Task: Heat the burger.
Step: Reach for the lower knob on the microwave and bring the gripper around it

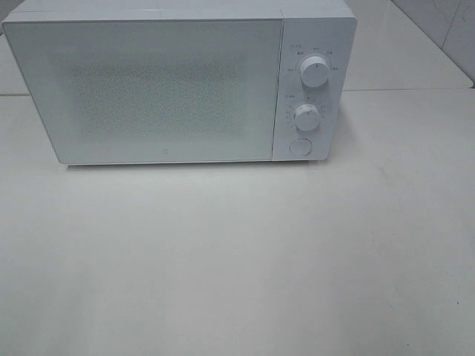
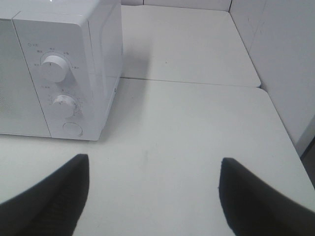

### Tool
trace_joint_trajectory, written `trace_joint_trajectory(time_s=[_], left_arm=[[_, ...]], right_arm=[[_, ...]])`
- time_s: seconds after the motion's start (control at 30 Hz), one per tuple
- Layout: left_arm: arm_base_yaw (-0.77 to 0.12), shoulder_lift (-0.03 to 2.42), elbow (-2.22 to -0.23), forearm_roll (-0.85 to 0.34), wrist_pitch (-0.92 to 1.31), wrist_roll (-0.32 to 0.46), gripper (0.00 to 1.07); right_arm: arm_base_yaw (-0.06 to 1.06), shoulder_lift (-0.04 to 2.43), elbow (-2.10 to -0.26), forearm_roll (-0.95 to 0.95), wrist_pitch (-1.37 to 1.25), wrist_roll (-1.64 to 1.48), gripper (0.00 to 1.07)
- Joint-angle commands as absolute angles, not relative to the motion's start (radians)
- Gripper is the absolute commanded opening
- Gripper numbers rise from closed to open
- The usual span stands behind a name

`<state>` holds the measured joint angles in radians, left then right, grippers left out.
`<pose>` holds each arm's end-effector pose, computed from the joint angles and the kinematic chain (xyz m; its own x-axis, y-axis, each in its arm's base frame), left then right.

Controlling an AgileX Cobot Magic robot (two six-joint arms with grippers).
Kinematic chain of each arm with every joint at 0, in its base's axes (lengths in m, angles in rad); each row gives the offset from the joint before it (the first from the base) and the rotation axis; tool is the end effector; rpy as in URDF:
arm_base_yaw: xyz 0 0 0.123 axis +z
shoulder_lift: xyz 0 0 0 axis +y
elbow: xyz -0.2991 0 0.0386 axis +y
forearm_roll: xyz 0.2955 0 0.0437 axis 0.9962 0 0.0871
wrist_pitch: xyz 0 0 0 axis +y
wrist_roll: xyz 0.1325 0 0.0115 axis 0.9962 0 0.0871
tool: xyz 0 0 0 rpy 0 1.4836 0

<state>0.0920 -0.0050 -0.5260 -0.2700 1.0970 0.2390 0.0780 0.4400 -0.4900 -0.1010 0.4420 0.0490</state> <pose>0.0516 -0.0270 0.2896 -0.4287 0.0708 -0.9007 0.1718 0.9851 -0.0043 0.1655 0.0072 0.3040 -0.2955 -0.0655 -0.9531 -0.0494 0.9974 -0.0533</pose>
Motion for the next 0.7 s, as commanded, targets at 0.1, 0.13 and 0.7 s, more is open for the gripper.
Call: trace_joint_trajectory(time_s=[0.1, 0.13, 0.7], left_arm=[[0.094, -0.024, -0.524, -0.276, 1.086, 0.233, 0.94], [0.094, -0.024, -0.524, -0.276, 1.086, 0.233, 0.94], [0.094, -0.024, -0.524, -0.276, 1.086, 0.233, 0.94]], right_arm=[[0.074, 0.525, -0.434, -0.095, 0.240, 0.051, 0.70], [0.074, 0.525, -0.434, -0.095, 0.240, 0.051, 0.70], [0.074, 0.802, -0.360, -0.097, -0.219, 0.103, 0.70]])
